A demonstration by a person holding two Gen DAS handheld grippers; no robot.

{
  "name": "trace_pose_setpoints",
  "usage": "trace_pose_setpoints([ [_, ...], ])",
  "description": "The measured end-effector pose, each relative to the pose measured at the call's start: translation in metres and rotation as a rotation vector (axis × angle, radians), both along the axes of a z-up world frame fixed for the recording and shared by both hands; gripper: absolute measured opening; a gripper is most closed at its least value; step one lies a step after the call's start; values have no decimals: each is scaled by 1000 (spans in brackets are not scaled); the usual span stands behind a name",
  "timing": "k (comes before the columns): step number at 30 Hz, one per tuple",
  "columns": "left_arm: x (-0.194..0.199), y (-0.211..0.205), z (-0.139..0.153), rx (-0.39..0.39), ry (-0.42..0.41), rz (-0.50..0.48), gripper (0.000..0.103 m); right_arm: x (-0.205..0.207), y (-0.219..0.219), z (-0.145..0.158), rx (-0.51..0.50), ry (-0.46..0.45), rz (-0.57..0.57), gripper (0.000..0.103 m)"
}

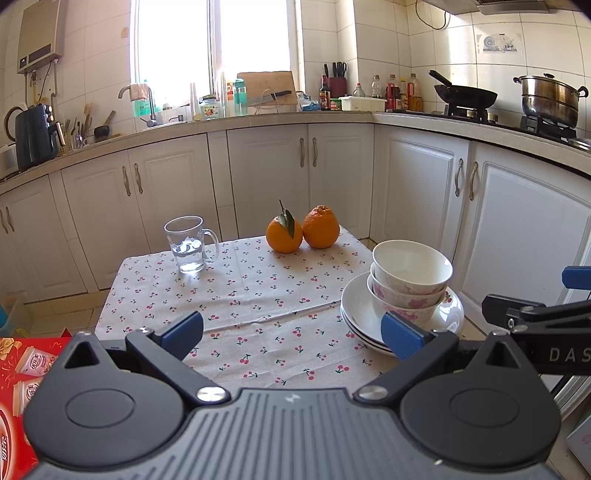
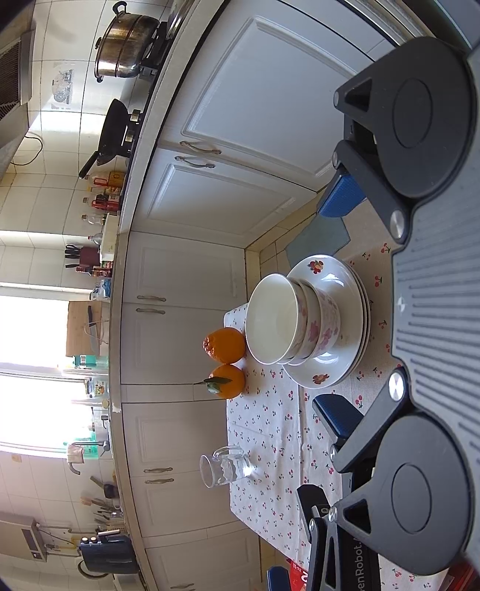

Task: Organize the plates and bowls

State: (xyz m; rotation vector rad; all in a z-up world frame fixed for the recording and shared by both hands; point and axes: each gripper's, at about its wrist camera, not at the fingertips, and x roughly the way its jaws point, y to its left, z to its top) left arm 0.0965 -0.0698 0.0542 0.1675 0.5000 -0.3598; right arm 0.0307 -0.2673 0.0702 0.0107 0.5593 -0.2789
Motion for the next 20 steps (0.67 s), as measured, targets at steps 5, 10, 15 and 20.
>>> trace_pose_setpoints([
  [5,0,0,0,0,-1,0,102,0,0,0,-1,0,0,103],
  [10,0,0,0,0,2,0,102,-1,-1,0,-3,0,2,103],
  [15,0,0,0,1,4,1,102,-1,-1,1,-4,2,2,103],
  [20,0,0,0,0,5,1,102,0,-1,1,-7,4,3,103],
])
